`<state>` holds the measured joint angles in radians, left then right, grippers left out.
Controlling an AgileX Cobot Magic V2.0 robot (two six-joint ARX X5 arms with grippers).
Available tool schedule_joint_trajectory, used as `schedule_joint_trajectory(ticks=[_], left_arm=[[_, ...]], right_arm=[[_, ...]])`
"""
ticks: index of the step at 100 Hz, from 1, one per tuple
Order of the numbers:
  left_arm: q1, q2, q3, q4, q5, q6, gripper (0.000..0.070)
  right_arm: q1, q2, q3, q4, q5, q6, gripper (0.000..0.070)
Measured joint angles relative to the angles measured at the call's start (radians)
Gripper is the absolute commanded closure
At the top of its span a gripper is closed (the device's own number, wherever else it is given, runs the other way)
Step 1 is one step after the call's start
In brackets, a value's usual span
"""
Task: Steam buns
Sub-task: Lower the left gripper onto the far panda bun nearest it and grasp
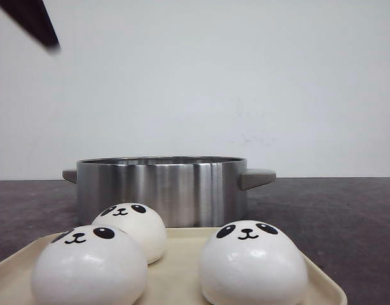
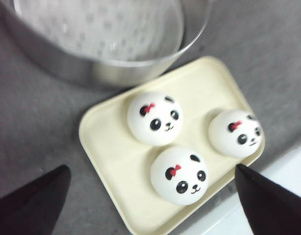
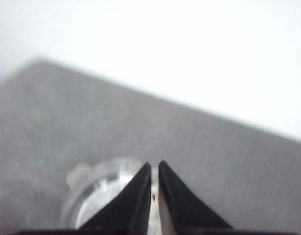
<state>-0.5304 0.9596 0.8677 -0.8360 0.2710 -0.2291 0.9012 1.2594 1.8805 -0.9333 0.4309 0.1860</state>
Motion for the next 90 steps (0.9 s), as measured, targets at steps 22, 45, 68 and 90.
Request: schedule_joint_trajectory(ticks=[22,45,68,90], left_arm=[[-0.063,0.23,0.0,0.08,-0.003,-0.026,0.0],[-0.12,0.414,0.001,0.193,-0.014,-0.056,0.0],[-0.124,0.547,0.055,0.219,-0.058,-0.075,0.0],[-0.125,0.639,0.14,0.228,-0.085,-0.08,0.0]], right_arm=[[0.068,-0.23,0.0,-0.067,0.062,-0.007,0.0691],[0.067,-0.303,0.002,-0.227,0.187,-0.002,0.0691],[0.067,-0.343,-0.003,-0.349,0.225,0.042,0.0691],[0.067,-0.354,-0.002,-0.381,0.225,0.058,0.0691]])
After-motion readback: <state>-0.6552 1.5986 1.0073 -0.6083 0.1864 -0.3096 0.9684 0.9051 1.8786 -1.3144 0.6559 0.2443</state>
